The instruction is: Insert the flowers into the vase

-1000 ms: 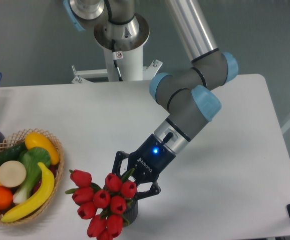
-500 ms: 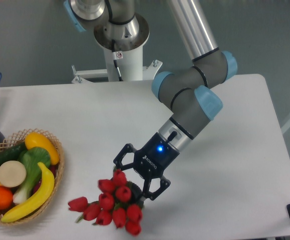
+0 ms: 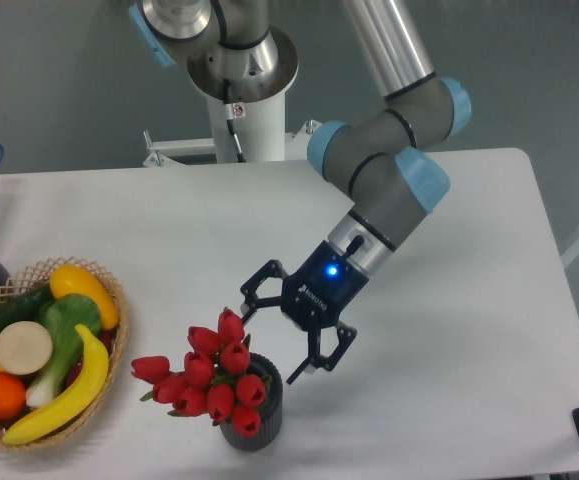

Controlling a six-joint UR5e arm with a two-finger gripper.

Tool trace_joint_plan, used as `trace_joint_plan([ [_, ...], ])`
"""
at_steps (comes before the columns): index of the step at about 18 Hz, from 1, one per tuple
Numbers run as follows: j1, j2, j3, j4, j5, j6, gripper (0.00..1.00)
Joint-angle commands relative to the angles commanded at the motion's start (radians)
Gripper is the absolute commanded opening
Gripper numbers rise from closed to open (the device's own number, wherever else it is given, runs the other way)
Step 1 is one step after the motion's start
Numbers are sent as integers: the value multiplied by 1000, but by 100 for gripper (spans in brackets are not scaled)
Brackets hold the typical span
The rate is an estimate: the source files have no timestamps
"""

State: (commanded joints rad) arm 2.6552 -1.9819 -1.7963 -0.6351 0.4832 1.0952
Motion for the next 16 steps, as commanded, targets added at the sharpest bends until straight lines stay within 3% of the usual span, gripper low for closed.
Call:
trace_joint_plan([
  [7,147,34,5,-2,46,-2,100],
  [11,213,72,-8,-3,332,0,100],
  [14,213,74,-17,-3,599,37,100],
  [16,206,72,-18,-3,713,103,100],
])
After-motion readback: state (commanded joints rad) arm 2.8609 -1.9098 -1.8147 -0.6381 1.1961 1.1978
